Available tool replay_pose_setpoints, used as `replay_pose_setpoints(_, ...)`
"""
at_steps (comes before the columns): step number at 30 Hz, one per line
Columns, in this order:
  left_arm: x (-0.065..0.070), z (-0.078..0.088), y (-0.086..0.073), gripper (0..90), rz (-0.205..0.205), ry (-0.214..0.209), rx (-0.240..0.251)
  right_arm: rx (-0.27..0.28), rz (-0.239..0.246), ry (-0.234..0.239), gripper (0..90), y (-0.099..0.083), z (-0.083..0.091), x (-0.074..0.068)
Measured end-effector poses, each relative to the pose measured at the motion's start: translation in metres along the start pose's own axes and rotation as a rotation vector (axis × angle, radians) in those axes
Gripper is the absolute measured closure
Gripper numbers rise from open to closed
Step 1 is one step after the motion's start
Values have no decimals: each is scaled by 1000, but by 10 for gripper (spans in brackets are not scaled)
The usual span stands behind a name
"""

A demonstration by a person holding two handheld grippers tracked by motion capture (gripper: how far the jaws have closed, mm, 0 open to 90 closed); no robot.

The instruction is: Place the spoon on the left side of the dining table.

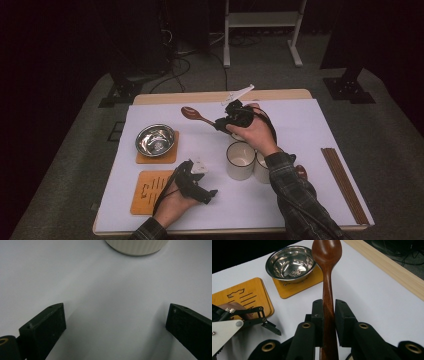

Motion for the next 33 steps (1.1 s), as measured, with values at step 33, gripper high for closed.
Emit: replay_pose_setpoints(33,0,0,0,17,-1,1,-1,-37,39,57,775,15,-34,-10)
Point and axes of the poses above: each handheld gripper's, and its own axes: z roughly backward along the jaws, y roughly out of its top, x roughly to its right, the point moved 8 cm from there along -z, roughly forward along the jaws, and after that the axes turned 11 degrees about y, right-handed, at the moved point
